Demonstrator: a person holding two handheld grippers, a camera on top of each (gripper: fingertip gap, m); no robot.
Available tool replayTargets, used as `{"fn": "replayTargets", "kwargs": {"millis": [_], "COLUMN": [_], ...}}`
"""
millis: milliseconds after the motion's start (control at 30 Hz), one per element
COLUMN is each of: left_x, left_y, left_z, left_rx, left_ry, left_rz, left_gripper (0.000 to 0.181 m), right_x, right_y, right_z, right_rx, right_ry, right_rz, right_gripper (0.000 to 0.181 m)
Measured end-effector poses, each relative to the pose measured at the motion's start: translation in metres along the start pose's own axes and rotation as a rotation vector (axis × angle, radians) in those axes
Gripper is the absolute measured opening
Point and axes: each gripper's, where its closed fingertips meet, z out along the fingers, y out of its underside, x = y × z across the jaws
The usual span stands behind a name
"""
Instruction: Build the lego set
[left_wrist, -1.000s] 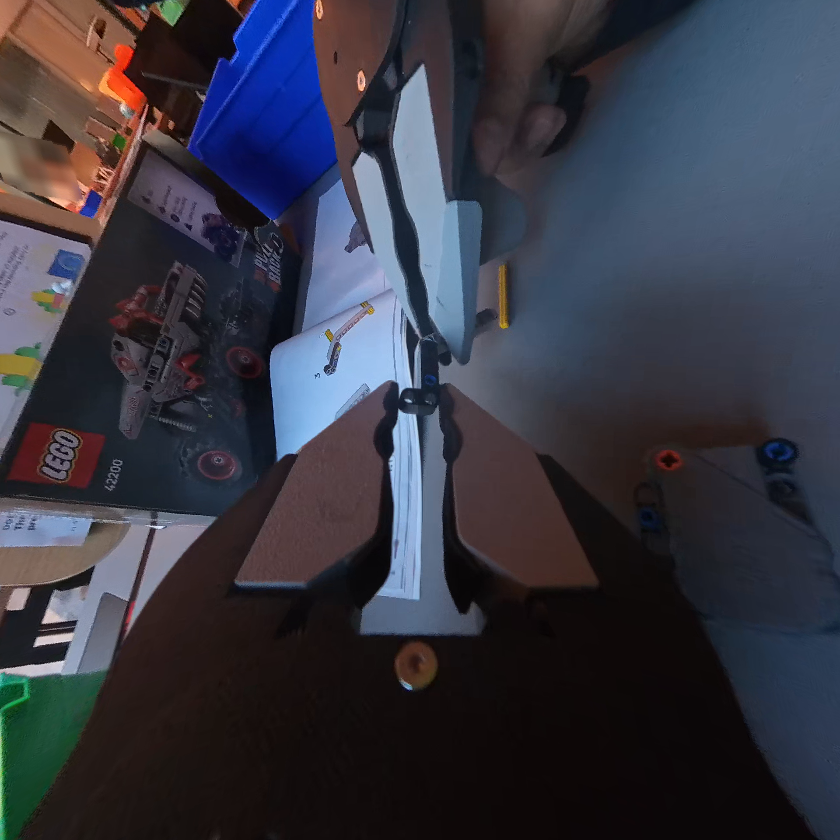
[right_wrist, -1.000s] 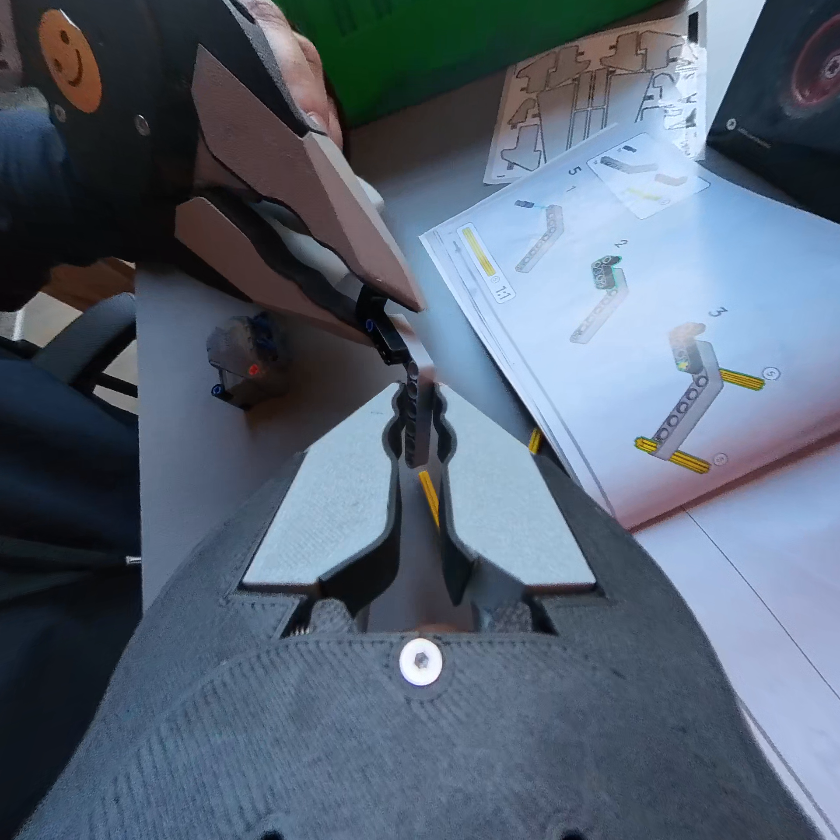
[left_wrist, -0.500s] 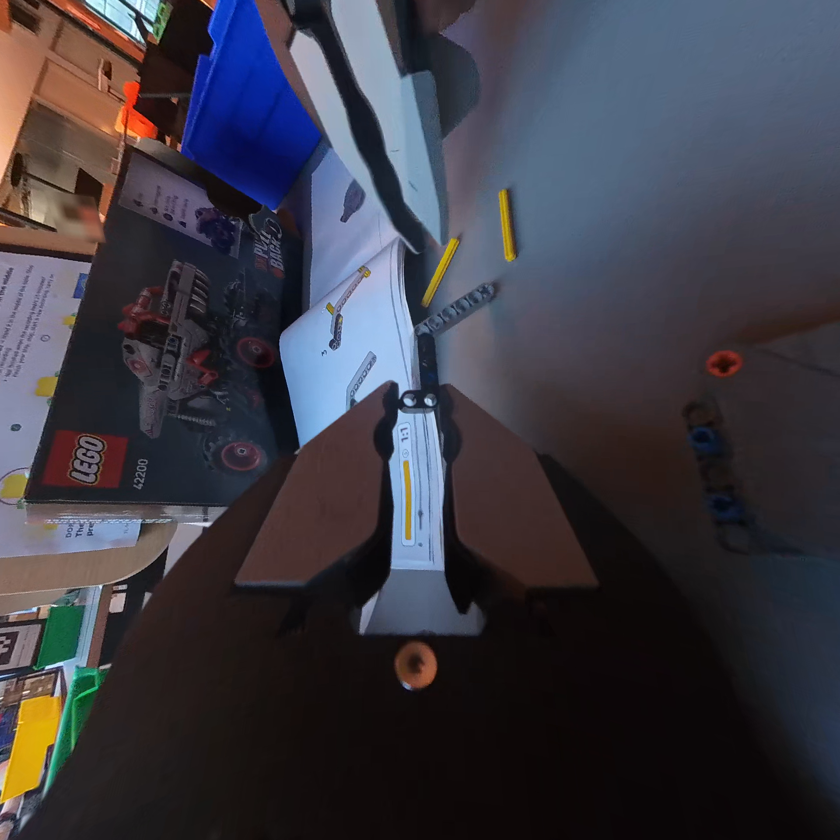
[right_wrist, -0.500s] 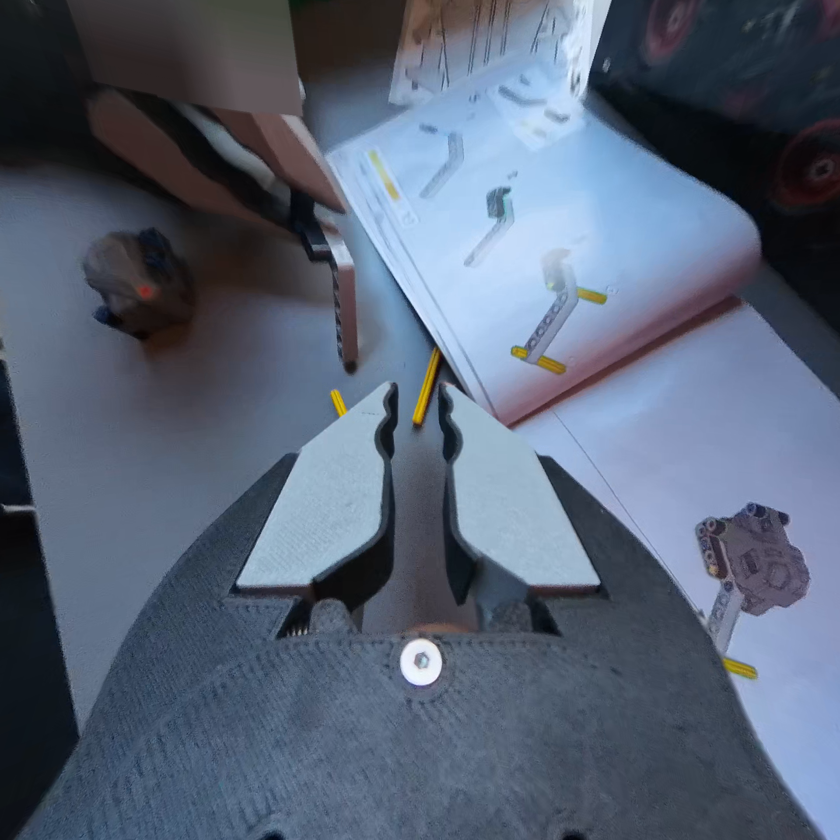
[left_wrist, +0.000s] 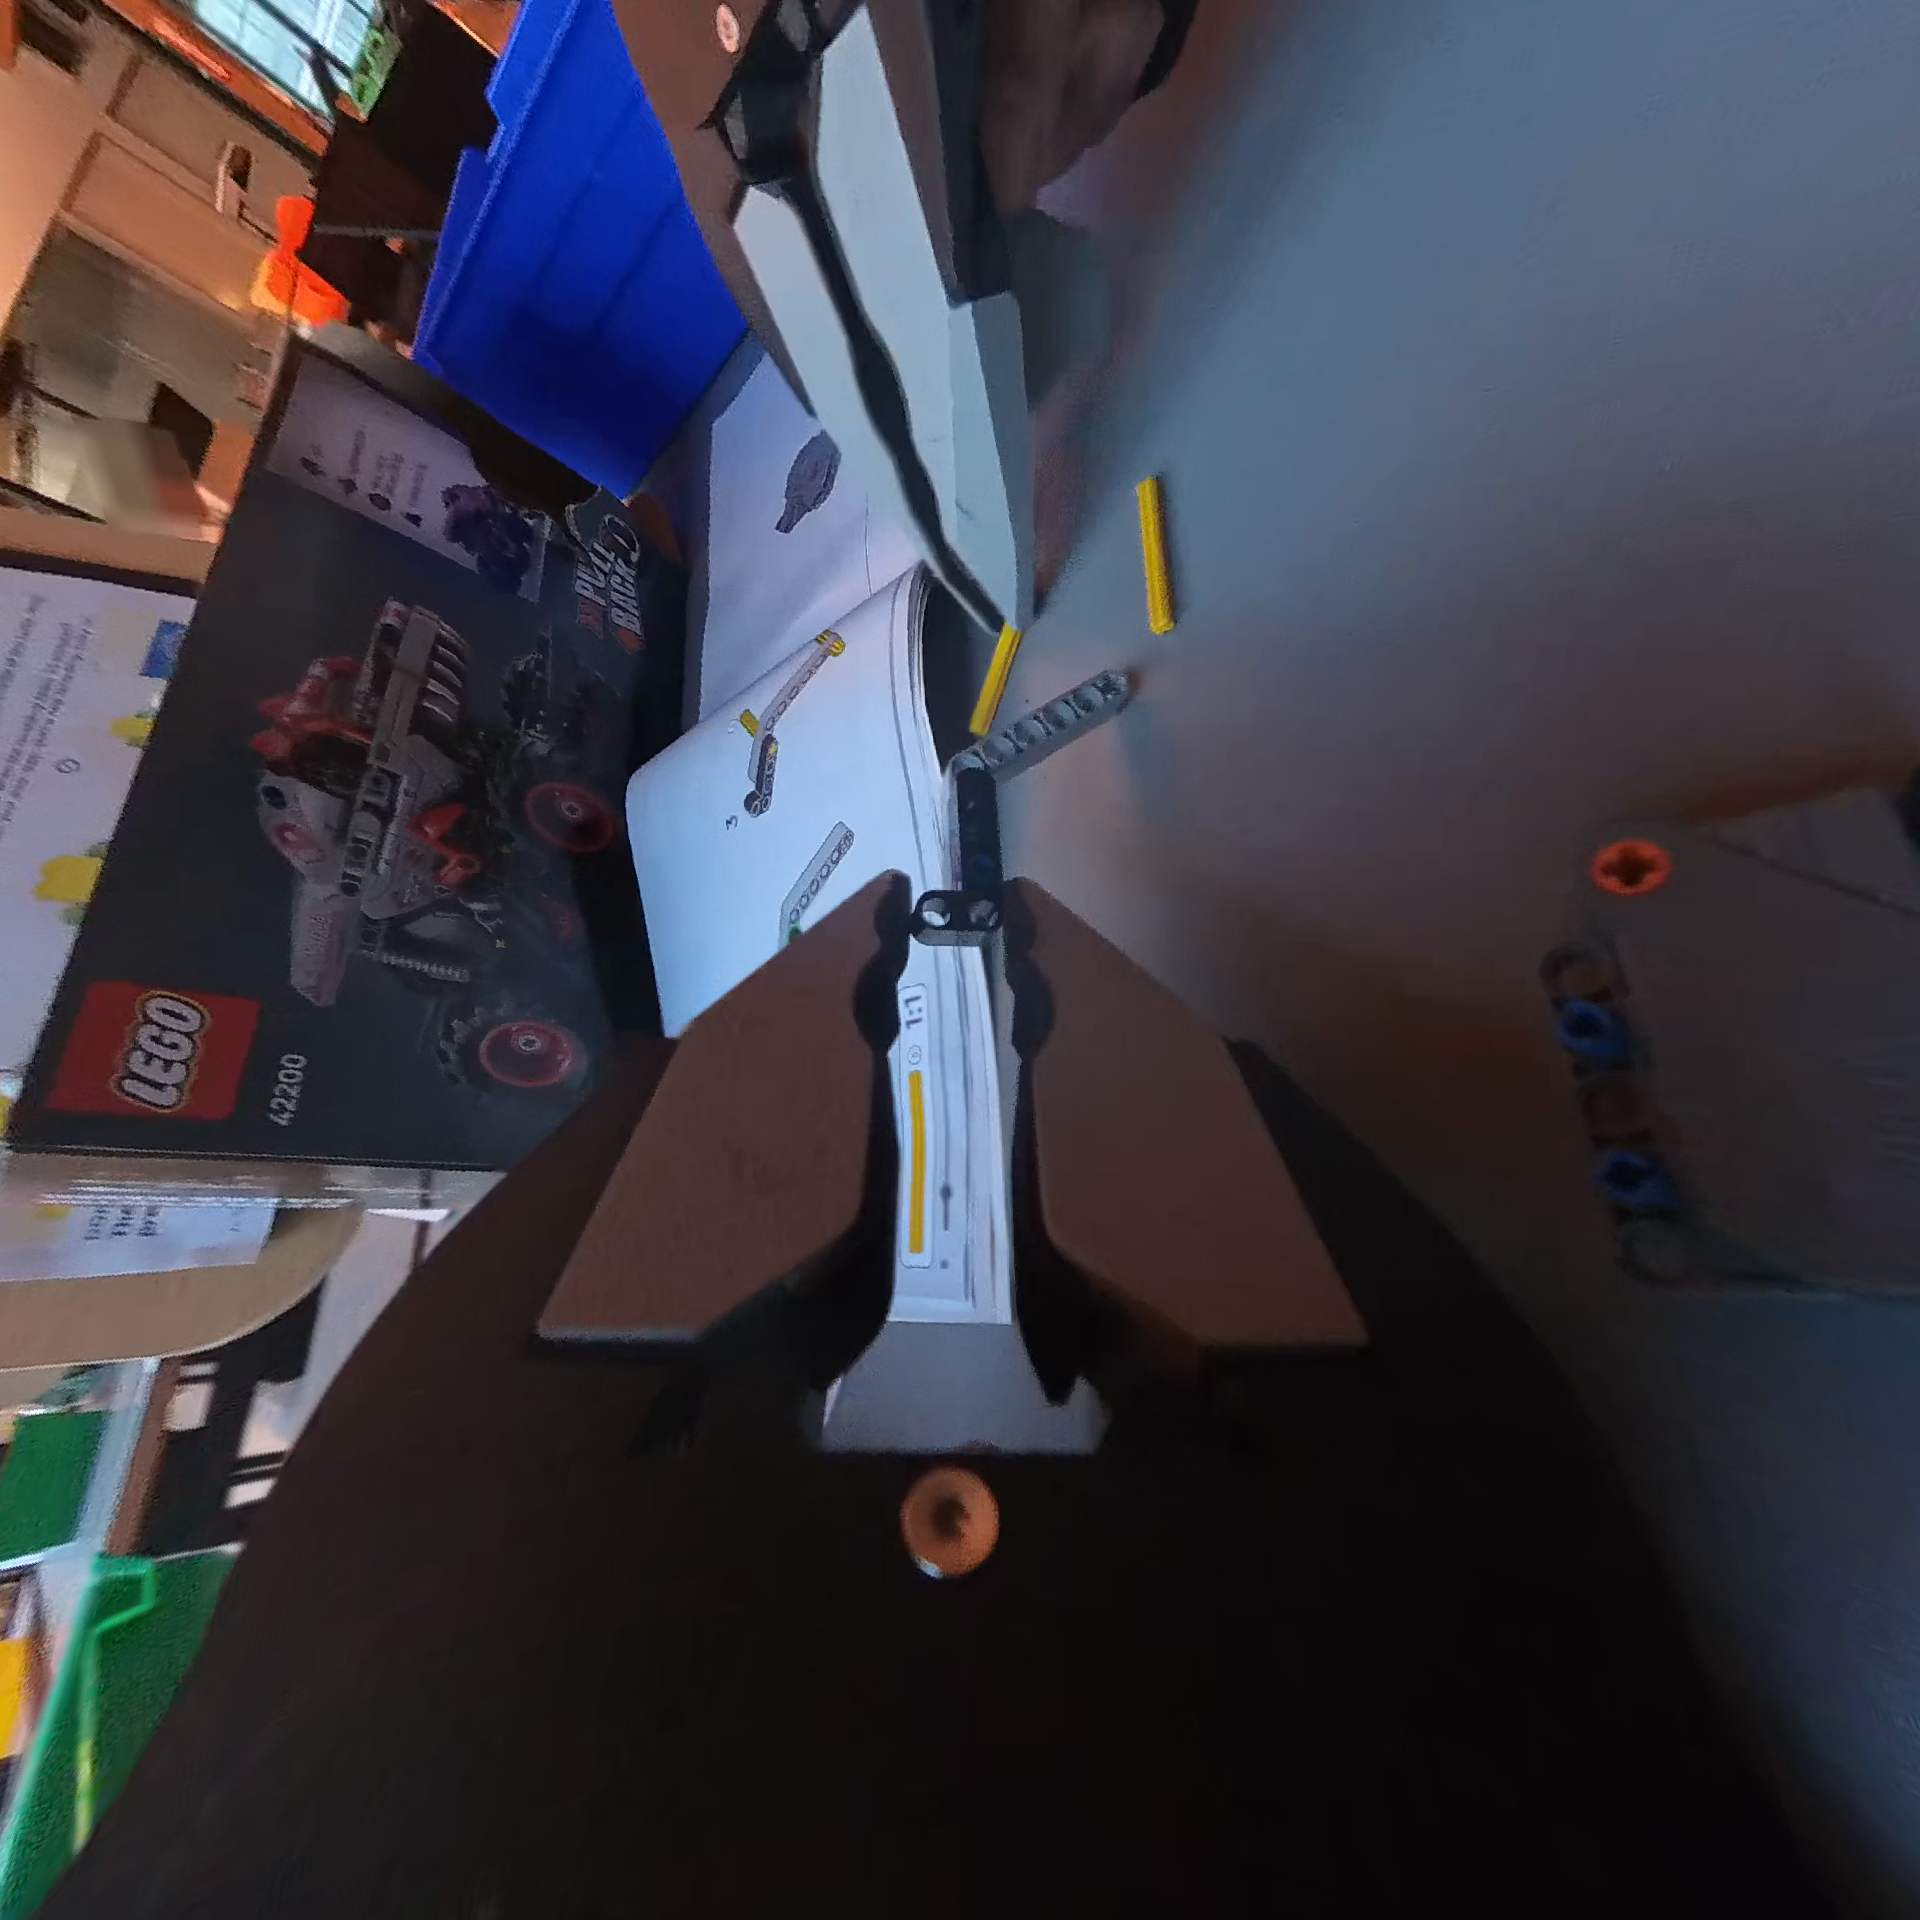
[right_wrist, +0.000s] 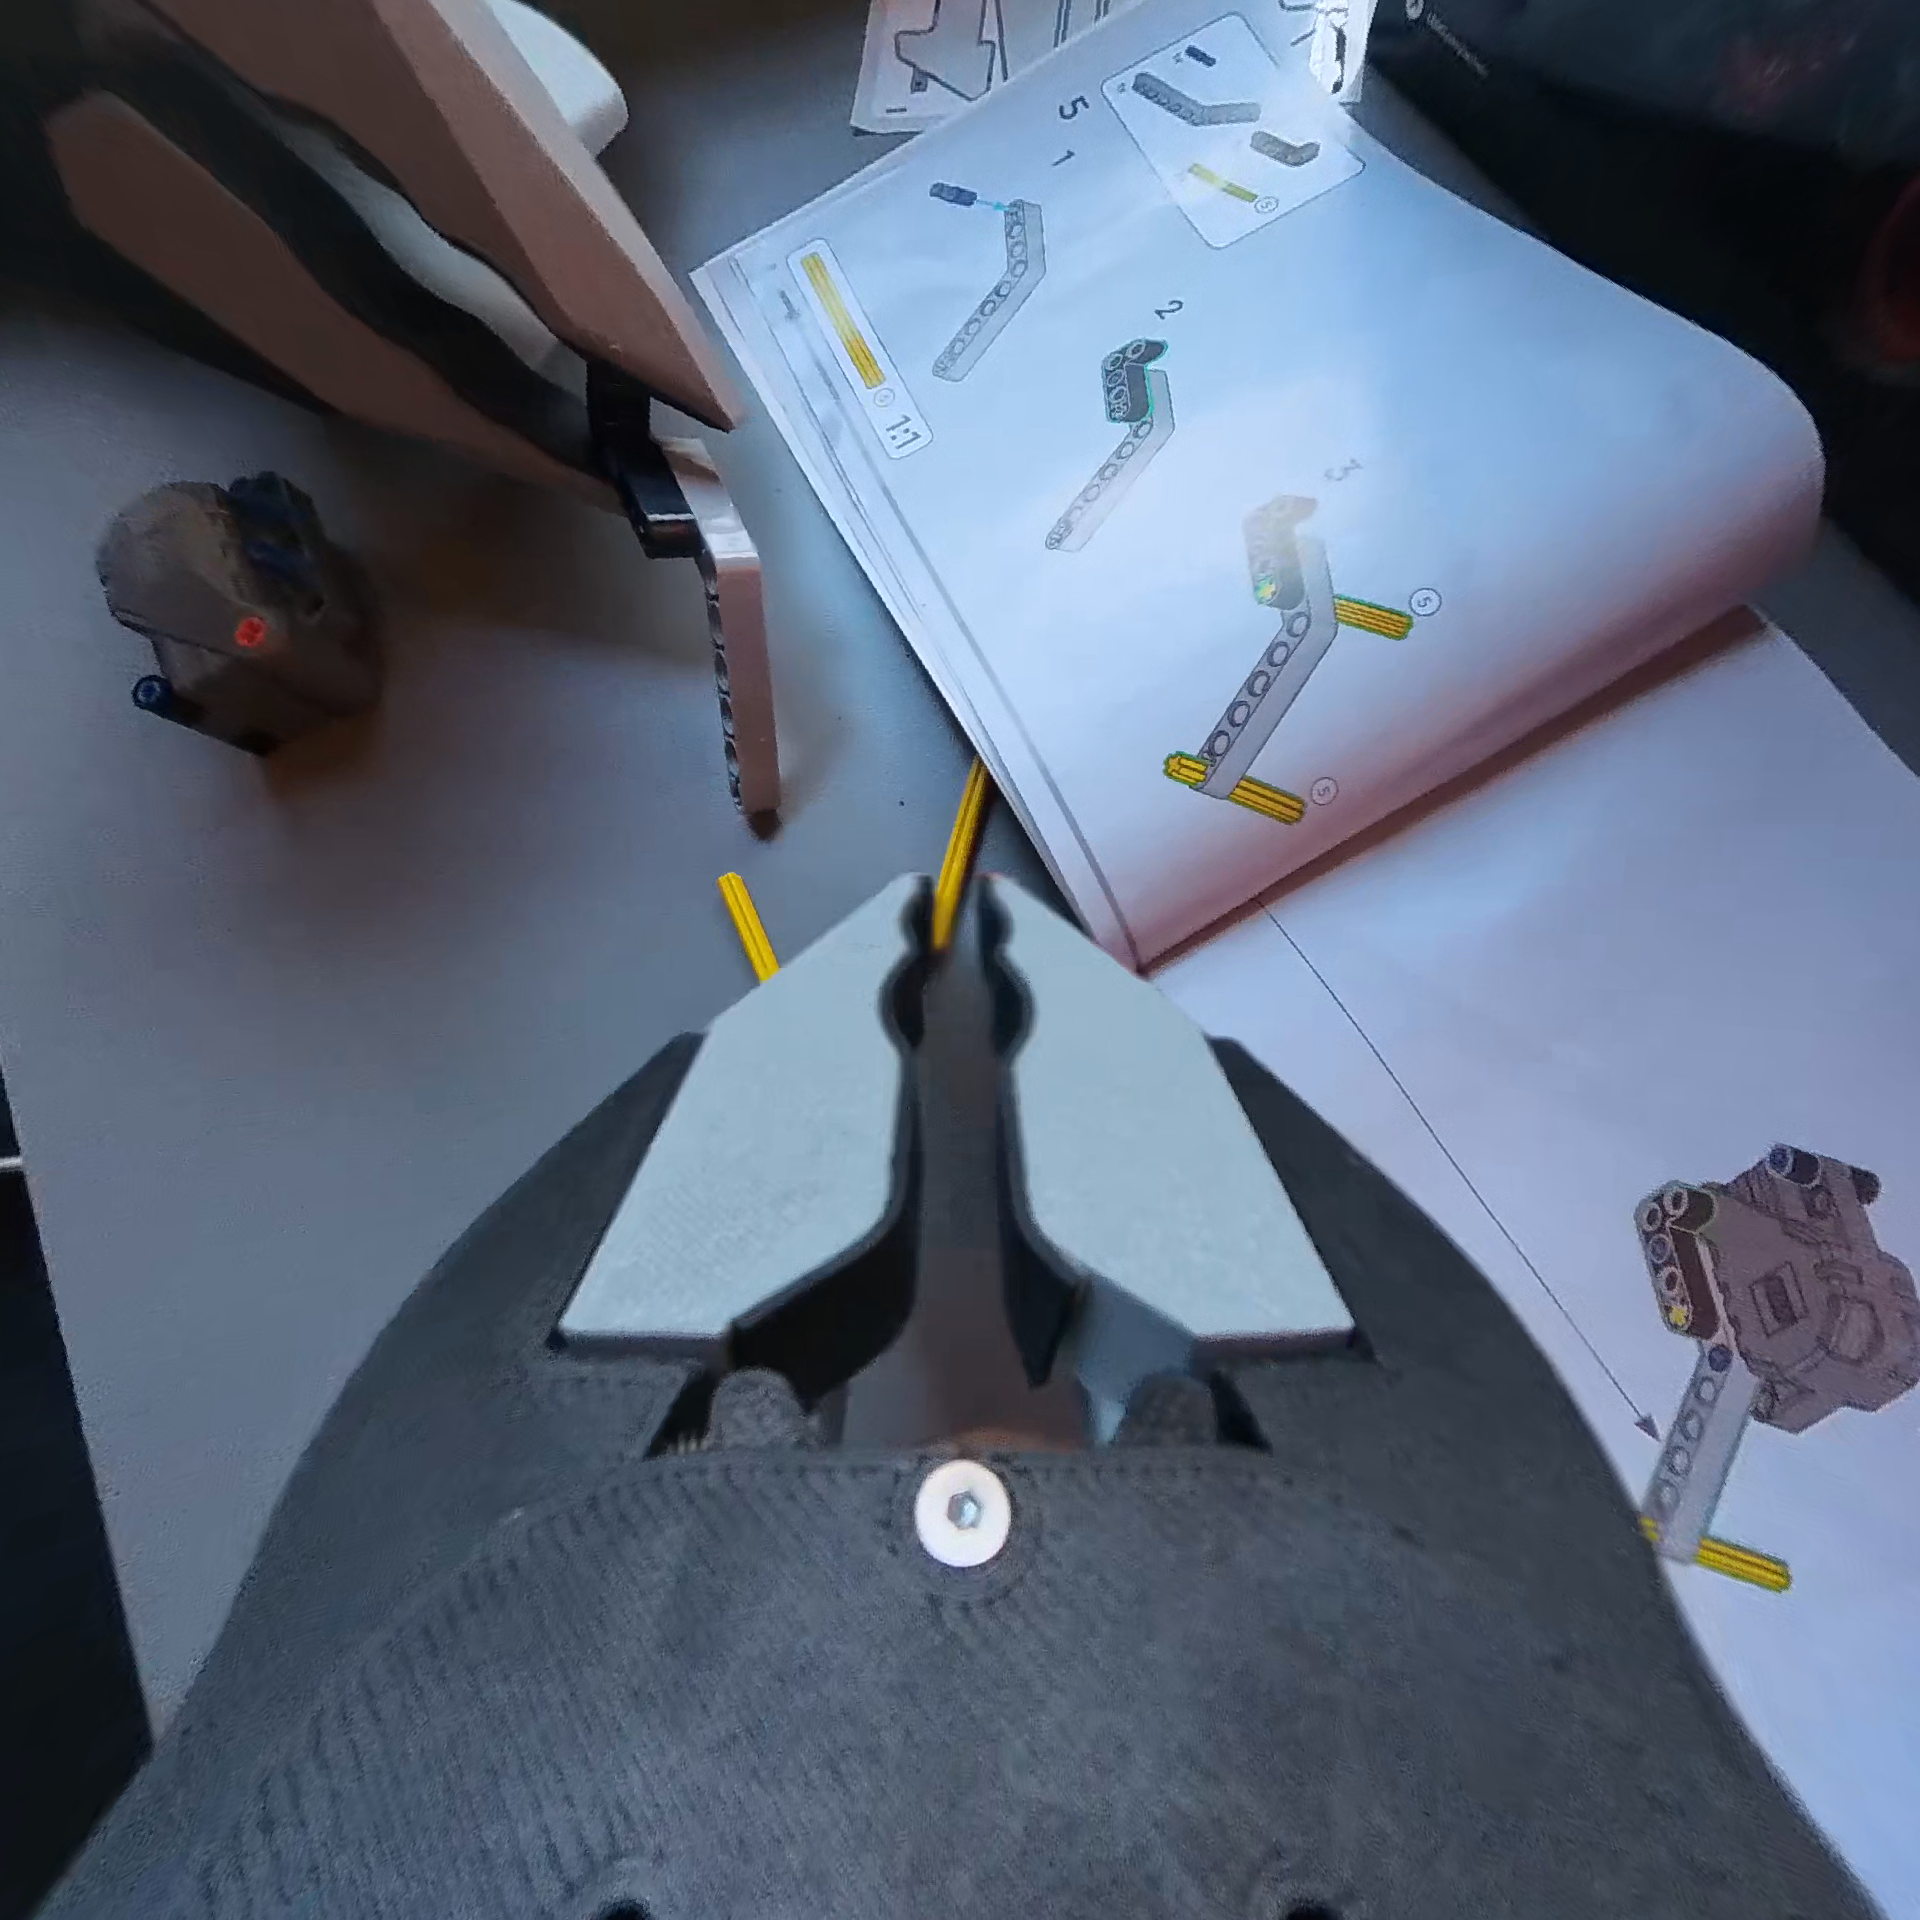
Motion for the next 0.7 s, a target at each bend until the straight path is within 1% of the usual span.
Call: {"fn": "replayTargets", "kwargs": {"millis": [33,233,433,567,633,700], "left_x": [-0.001,-0.006,-0.003,0.002,0.004,0.008], "left_y": [0.000,-0.001,-0.001,-0.009,-0.010,-0.006], "left_z": [0.000,-0.003,-0.003,-0.006,-0.007,-0.006], "left_rx": [0.010,0.046,0.067,0.117,0.128,0.105], "left_ry": [0.006,0.014,0.050,0.096,0.103,0.098], "left_rz": [-0.023,-0.098,-0.126,-0.156,-0.135,-0.039], "left_gripper": [0.015,0.015,0.015,0.014,0.015,0.015], "right_x": [-0.001,-0.009,-0.014,-0.022,-0.024,-0.027], "right_y": [0.000,0.000,-0.008,-0.017,-0.020,-0.022], "right_z": [0.001,0.001,-0.005,-0.012,-0.015,-0.016], "right_rx": [0.002,0.002,0.055,0.110,0.132,0.144], "right_ry": [-0.010,-0.067,-0.109,-0.167,-0.188,-0.193], "right_rz": [0.001,0.014,0.018,0.004,-0.001,-0.030], "right_gripper": [0.000,0.000,0.000,0.000,0.000,0.000]}}
